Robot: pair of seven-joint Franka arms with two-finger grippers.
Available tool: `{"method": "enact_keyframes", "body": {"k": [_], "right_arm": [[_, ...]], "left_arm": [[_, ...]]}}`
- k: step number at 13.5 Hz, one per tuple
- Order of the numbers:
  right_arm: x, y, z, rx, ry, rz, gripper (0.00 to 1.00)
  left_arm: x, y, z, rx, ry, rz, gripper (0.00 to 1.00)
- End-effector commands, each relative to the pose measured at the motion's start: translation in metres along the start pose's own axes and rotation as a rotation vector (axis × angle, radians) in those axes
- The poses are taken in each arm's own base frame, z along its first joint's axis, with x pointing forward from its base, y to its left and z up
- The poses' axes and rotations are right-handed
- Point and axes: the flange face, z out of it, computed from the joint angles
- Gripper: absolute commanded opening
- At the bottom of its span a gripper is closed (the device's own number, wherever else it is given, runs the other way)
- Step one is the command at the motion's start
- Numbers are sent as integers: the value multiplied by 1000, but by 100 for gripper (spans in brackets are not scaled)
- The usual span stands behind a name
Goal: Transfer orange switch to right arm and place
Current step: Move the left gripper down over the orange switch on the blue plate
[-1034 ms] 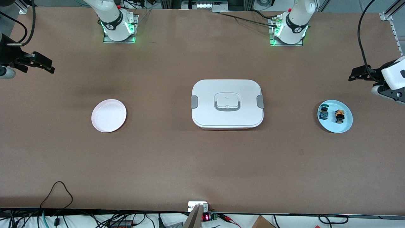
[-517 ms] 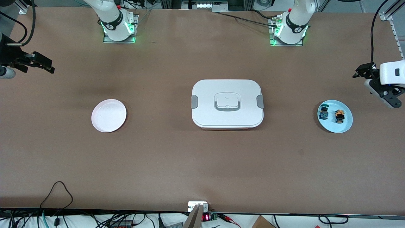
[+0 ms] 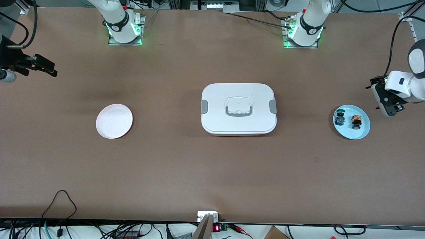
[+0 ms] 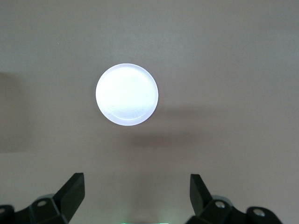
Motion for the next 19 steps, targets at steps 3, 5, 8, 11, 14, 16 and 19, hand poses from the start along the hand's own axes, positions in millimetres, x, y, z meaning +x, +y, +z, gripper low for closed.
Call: {"method": "enact_keyframes", "body": {"k": [3,5,8,11,14,16,19], "right_arm": [[-7,1,-4,-15,8,-9,100],[-6,1,-4,-17,8,-9,100],[-6,1,-3,-15,5,-9,100],[-6,1,-3,-17,5,-10,100],[-5,3,-3,-15,7,-6,100],[-5,4,-3,-17,7,-4,100],[-6,3,-4,-15,5,-6,100]], "left_arm": [[-1,-29,51,38,-8,296,100],[-2,-30,75,84,-14,417,100],[-15,-28,103,152,-20,506,100],[-27,-37,126,178,-18,524,100],[-30,-42,136,195,-19,519,100],[-29,-47,143,219,-24,519,100],[-24,-55,155,241,-30,527,100]]}}
